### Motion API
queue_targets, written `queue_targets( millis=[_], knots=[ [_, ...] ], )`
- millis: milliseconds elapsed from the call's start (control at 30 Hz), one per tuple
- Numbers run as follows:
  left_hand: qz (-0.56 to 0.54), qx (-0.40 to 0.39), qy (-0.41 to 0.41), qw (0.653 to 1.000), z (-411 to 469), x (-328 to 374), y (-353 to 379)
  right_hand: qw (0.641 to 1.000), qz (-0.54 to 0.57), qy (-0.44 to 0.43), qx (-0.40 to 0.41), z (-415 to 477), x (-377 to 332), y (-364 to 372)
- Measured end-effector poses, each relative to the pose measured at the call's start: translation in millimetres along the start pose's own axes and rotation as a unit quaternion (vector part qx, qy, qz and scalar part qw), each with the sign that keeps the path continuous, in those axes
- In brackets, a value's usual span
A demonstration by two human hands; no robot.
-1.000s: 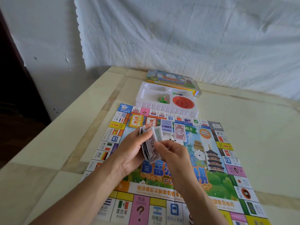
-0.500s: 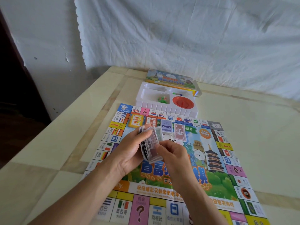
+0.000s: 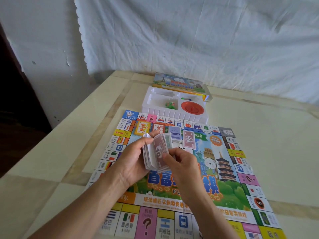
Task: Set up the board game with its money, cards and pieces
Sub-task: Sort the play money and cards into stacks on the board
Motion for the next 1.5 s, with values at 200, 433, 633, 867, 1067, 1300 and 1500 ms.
queue_targets(
  millis=[200,433,633,867,1067,1300,1500],
  knots=[
    [0.009,0.002,0.001,1.0,-2,-1,2,1.0,-0.015,-0.005,0.014,1,0,-2],
    [0.111,0.044,0.046,0.992,-2,0,-1,0.999,0.021,0.025,0.022,2,10,3],
    [0.083,0.089,0.063,0.991,-1,4,-11,0.985,0.157,0.075,-0.021,-1,16,14],
    [0.043,0.103,0.043,0.993,-3,0,-14,0.999,0.017,-0.029,-0.006,-6,-7,12],
    [0.01,0.109,0.046,0.993,-5,2,-15,0.963,-0.214,-0.163,-0.015,-18,-32,25],
    [-0.029,0.092,0.036,0.995,-7,1,-12,0.967,-0.189,-0.172,-0.002,-21,-37,25],
    [-0.046,0.073,0.017,0.996,-4,-2,-10,0.948,-0.241,-0.209,-0.004,-27,-39,29]
  ],
)
Point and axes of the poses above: each hand's wrist, its own z-axis towards the middle knuckle, its own y-axis out of the palm, x = y × z, the point moved 10 cm from there along z, towards the middle knuckle
